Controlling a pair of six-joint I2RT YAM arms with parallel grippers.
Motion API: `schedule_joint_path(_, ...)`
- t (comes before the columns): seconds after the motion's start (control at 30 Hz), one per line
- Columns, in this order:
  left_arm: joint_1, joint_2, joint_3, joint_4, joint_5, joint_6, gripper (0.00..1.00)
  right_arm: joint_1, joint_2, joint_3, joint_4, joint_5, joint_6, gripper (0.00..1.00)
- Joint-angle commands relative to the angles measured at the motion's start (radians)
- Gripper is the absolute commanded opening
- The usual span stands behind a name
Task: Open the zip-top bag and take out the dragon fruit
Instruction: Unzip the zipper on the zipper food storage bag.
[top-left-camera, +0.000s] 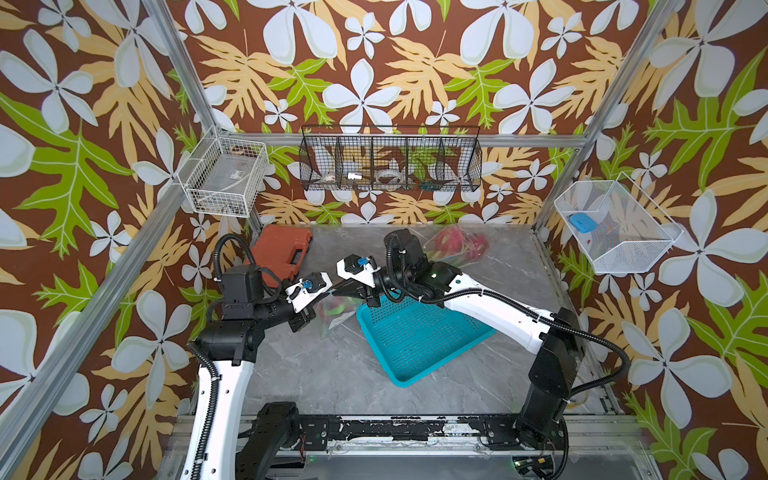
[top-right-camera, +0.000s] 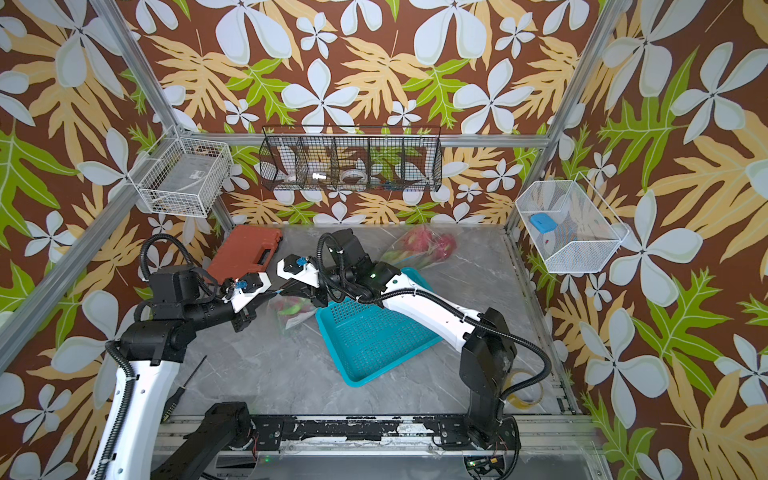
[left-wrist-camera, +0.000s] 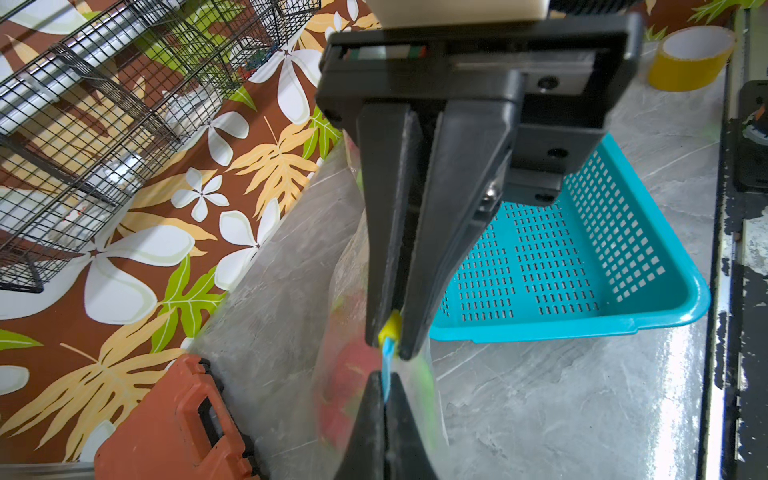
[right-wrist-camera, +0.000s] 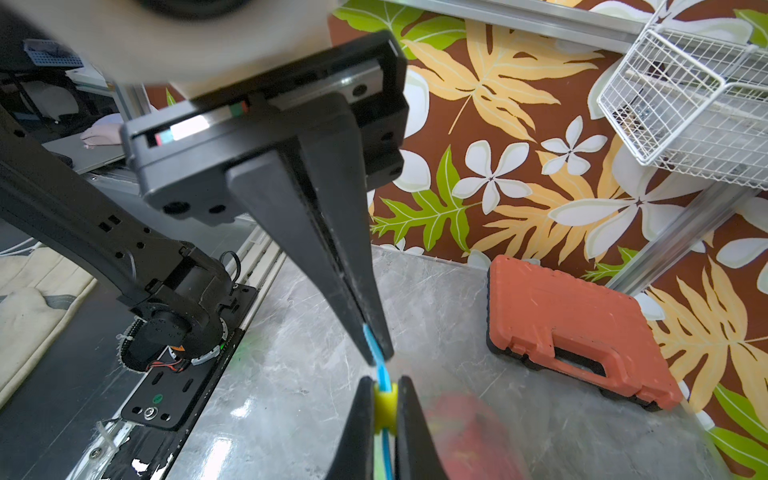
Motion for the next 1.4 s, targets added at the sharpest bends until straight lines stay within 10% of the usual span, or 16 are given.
schedule_joint_path(0.0, 0.009, -0.004, 0.009, 0.065, -0.059, -0.009, 0.00, -0.034, -0.007, -0.024, -0.040, 0.030, 0.005, 0.00)
schedule_joint_path(1.37, 0.066, 0.029, -0.126, 0.576, -0.500, -0.152, 0.00, -0.212, -0.206, -0.380, 0.090, 0.154, 0.127, 0.04)
